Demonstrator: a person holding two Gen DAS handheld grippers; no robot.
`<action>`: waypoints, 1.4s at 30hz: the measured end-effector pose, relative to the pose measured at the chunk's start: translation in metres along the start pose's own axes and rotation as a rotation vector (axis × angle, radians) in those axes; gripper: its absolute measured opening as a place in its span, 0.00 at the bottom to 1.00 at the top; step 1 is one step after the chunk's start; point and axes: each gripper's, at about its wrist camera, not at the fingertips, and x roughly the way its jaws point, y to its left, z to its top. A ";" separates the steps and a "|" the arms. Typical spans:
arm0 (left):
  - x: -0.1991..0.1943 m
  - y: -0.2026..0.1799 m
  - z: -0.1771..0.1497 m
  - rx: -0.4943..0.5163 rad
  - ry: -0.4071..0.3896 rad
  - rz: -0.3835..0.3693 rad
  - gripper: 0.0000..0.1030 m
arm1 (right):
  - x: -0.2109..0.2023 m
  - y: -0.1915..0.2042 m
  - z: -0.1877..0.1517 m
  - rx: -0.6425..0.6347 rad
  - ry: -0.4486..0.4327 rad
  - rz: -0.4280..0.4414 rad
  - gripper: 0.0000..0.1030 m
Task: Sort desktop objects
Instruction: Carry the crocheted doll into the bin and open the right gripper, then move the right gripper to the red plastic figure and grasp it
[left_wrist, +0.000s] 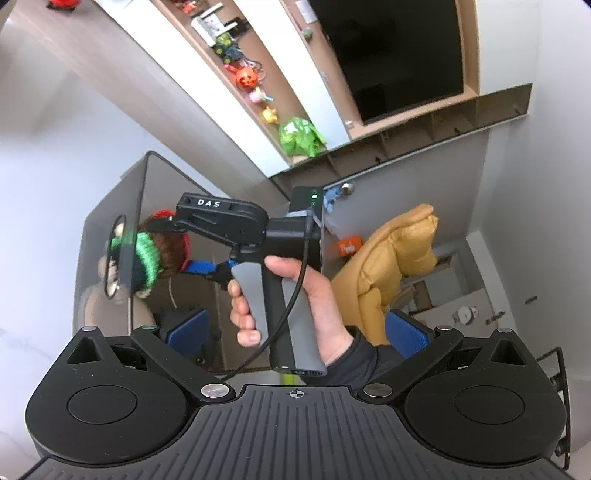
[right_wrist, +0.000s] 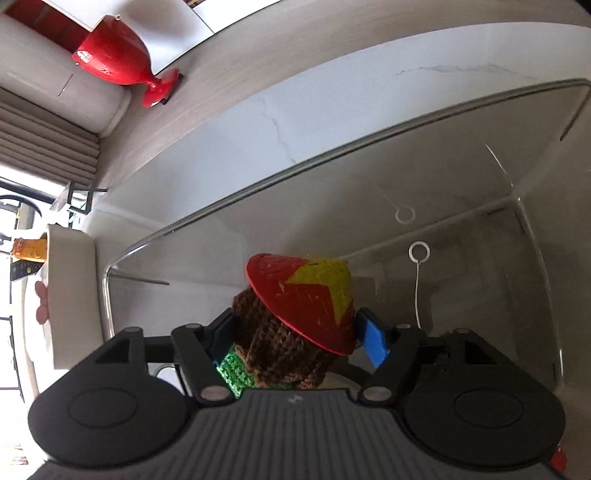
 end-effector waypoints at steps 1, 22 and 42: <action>0.001 -0.001 0.003 0.003 0.001 -0.001 1.00 | -0.006 -0.001 -0.002 -0.014 -0.010 -0.002 0.72; 0.048 -0.060 -0.053 0.195 0.151 0.043 1.00 | -0.192 -0.143 -0.171 -0.368 -0.287 -0.149 0.91; 0.073 -0.106 -0.114 0.529 0.223 0.258 1.00 | -0.062 -0.172 -0.177 -0.188 0.067 -0.192 0.59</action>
